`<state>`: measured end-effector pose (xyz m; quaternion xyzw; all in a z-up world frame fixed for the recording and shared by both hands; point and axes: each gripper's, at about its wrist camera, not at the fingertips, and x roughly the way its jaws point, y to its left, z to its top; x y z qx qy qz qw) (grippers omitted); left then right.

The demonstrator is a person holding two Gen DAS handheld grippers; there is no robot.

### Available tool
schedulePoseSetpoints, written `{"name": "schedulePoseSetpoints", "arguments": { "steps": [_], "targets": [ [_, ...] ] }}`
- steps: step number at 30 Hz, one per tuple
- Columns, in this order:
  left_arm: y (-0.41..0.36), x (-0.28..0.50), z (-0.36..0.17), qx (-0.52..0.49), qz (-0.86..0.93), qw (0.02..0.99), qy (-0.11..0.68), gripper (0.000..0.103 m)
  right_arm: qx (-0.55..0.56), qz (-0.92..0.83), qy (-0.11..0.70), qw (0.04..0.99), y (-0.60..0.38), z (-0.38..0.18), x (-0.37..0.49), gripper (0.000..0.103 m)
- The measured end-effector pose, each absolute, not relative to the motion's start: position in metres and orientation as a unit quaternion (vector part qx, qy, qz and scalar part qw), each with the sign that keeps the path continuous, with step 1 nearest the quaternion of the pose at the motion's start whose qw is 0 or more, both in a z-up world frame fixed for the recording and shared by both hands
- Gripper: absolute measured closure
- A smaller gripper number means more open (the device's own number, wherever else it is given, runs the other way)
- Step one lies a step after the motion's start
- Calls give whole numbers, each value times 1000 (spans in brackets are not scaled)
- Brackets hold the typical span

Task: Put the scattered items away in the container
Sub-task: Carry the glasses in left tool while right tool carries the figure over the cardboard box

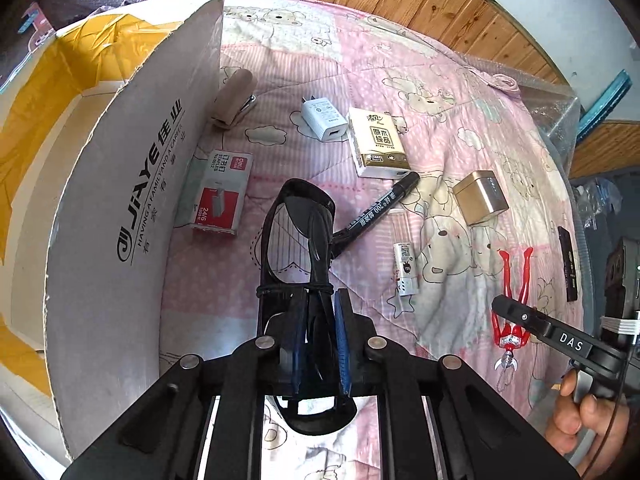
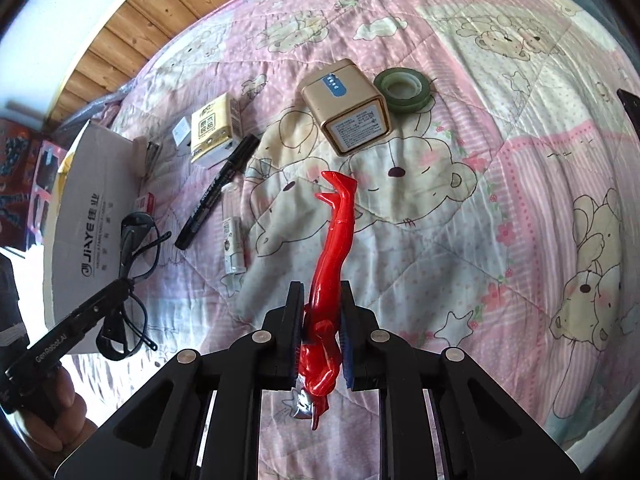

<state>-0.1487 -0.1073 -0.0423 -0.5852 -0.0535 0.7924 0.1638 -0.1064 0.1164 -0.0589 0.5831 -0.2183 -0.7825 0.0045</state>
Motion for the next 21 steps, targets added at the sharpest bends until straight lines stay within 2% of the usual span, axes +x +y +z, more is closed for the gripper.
{"name": "schedulePoseSetpoints", "arguments": {
  "steps": [14,21],
  "targets": [
    [-126,-144,-2,-553,818,159,-5,89,571,-800,-180,42,79,-28,-90,86],
    [-134,-140,17,-535,830,157,-10,89,570,-803,-163,53,63,-16,-91,86]
  ]
}}
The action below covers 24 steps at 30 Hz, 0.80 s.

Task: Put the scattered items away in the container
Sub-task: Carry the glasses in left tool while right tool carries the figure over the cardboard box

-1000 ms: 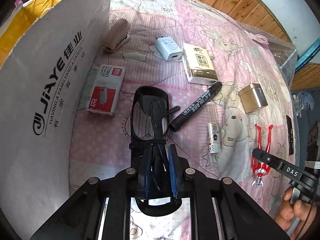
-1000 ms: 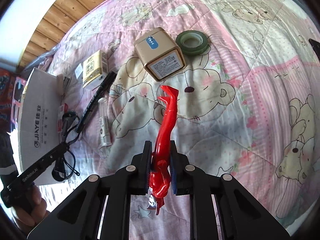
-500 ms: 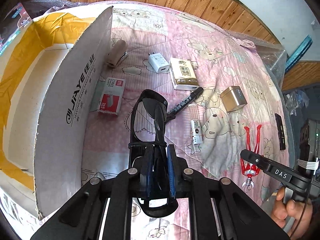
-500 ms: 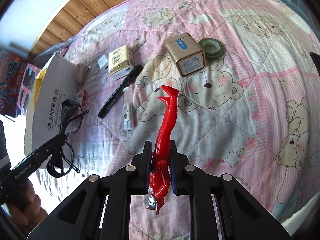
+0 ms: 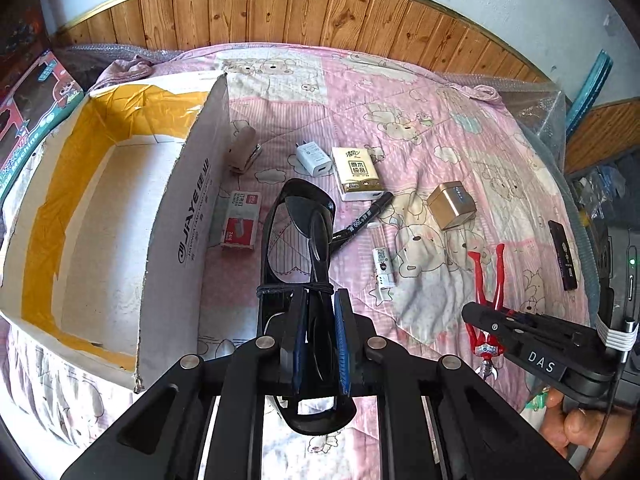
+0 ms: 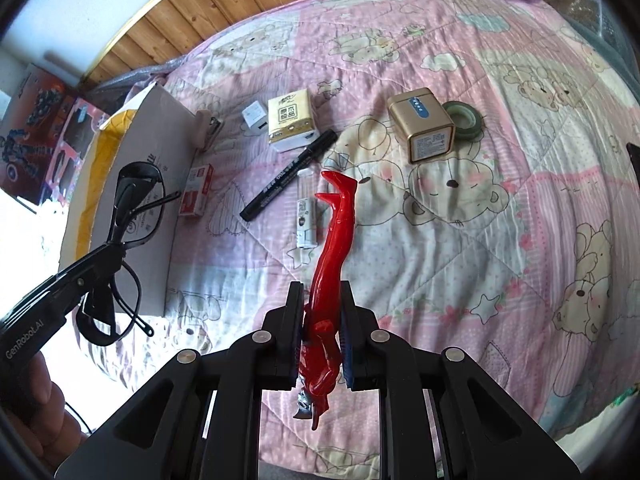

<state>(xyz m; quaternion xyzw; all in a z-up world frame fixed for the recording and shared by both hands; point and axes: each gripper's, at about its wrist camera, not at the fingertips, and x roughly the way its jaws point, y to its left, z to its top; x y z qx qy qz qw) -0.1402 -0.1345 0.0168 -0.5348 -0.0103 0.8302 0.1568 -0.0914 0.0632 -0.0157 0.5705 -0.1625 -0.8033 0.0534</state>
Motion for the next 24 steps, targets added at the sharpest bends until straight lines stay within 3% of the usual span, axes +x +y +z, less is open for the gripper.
{"name": "schedulePoseSetpoints", "arguments": {
  "steps": [24],
  "targets": [
    [-187,-148,77,-480,868,116,-57,89,537,-830,-93,114,1,53,-125,86]
  ]
}}
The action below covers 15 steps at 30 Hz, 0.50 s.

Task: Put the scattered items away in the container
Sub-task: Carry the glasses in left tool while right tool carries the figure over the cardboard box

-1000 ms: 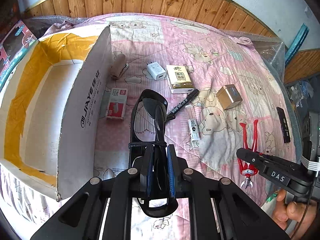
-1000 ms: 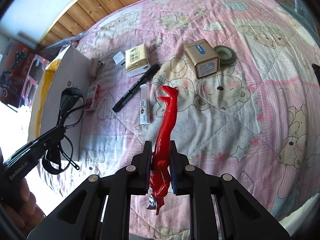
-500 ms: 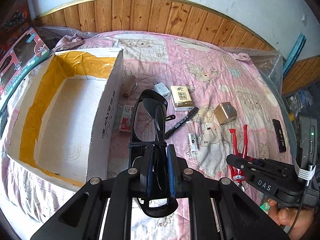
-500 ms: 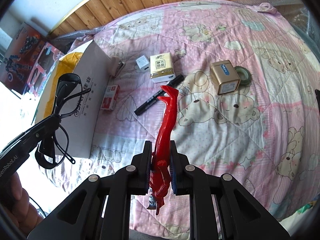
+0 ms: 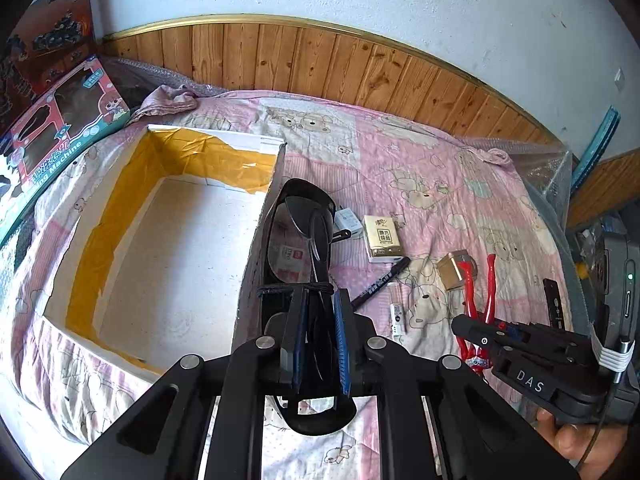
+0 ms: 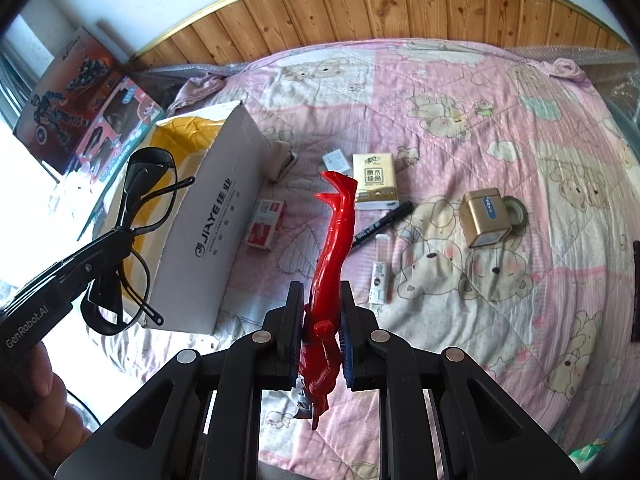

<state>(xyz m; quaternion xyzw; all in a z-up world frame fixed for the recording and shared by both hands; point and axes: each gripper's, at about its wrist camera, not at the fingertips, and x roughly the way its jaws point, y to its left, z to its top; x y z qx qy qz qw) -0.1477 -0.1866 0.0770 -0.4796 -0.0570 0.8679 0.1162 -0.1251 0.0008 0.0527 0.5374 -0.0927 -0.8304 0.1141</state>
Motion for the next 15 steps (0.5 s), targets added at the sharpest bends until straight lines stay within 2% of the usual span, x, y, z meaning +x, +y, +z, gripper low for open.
{"name": "schedulePoseSetpoints", "arguments": {
  "steps": [15],
  "targets": [
    [-231,-158,88,-474,871,84,-100,89,533,-825,-60,177,-60,78,-152,86]
  ]
}}
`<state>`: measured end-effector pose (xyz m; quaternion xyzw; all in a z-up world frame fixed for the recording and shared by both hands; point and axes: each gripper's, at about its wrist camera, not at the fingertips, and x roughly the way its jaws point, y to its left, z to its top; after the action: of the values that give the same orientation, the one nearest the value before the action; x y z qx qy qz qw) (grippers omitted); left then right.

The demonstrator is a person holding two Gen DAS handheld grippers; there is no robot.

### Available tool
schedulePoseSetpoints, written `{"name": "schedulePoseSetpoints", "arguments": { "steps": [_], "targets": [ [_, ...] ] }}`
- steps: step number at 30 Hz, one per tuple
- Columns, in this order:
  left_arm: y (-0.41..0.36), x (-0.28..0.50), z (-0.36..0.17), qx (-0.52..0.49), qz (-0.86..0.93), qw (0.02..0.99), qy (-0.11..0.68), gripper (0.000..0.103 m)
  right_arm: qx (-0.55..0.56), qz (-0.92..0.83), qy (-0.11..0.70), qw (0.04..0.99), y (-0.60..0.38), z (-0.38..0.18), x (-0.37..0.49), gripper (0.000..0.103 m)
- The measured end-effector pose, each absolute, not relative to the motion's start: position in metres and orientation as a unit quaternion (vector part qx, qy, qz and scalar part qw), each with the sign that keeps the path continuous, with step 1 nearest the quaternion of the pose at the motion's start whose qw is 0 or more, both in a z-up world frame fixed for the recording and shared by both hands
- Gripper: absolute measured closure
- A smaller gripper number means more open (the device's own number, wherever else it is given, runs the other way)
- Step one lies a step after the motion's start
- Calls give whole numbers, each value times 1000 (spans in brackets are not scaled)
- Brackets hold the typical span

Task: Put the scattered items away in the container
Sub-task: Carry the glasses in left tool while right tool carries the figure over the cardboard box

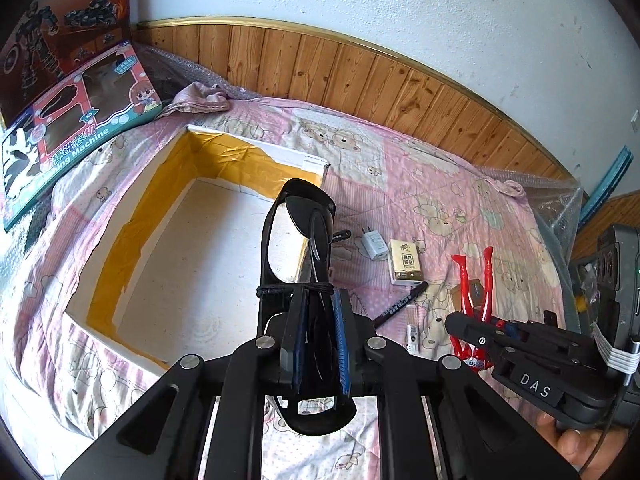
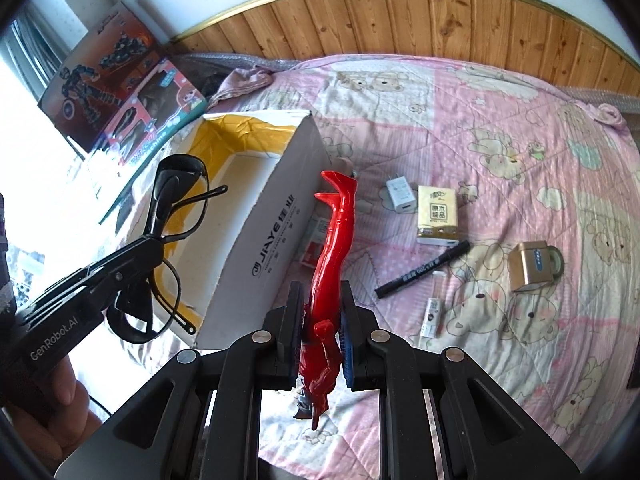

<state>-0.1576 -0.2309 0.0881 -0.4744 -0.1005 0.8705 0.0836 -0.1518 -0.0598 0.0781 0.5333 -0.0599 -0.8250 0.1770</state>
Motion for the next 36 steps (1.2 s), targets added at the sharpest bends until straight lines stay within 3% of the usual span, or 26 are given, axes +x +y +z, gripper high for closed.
{"name": "schedulePoseSetpoints", "arguments": {
  "steps": [36],
  "targets": [
    [-356,-197,52,-498,846,-3,-191,89,568,-777,-36,271,-203,62,-217,86]
  ]
}}
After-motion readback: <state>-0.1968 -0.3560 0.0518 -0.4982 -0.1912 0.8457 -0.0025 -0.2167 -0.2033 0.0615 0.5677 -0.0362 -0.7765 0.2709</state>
